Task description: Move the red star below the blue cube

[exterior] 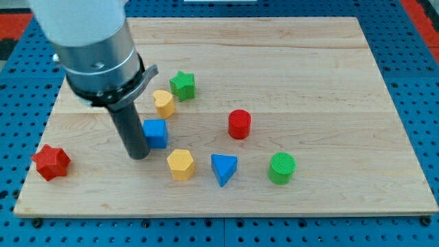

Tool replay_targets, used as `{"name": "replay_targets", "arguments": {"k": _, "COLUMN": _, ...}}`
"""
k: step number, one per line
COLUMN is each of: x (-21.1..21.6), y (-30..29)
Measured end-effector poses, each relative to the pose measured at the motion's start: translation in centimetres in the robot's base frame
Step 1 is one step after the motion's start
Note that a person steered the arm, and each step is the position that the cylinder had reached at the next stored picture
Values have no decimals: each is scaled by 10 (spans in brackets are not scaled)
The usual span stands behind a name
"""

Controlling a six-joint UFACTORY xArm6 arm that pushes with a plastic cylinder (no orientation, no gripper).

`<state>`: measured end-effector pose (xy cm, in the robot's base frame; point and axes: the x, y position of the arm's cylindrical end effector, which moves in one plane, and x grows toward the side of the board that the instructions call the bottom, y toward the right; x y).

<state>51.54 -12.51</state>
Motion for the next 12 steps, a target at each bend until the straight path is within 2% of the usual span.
{"name": "replay_targets", "arguments": {"k": 1, "x": -15, "y": 1}}
{"name": "replay_targets", "arguments": {"k": 3, "x": -44, "y": -179}}
{"name": "replay_targets", "arguments": {"k": 4, "x": 4, "y": -172}}
{"name": "replay_targets", "arguments": {"k": 5, "x": 18, "y": -118}}
{"name": "replay_targets", "arguments": {"k": 6, "x": 33, "y": -176}}
{"name": "replay_targets", "arguments": {"k": 7, "x": 83, "y": -143}}
{"name": "replay_targets", "arguments": {"k": 8, "x": 63, "y": -95}}
{"name": "replay_targets", "arguments": {"k": 9, "x": 51, "y": -88}}
{"name": "replay_targets", "arguments": {"k": 10, "x": 51, "y": -156}}
{"name": "replay_targets", "arguments": {"k": 11, "x": 45, "y": -124}}
{"name": "replay_targets", "arguments": {"k": 12, "x": 41, "y": -47}}
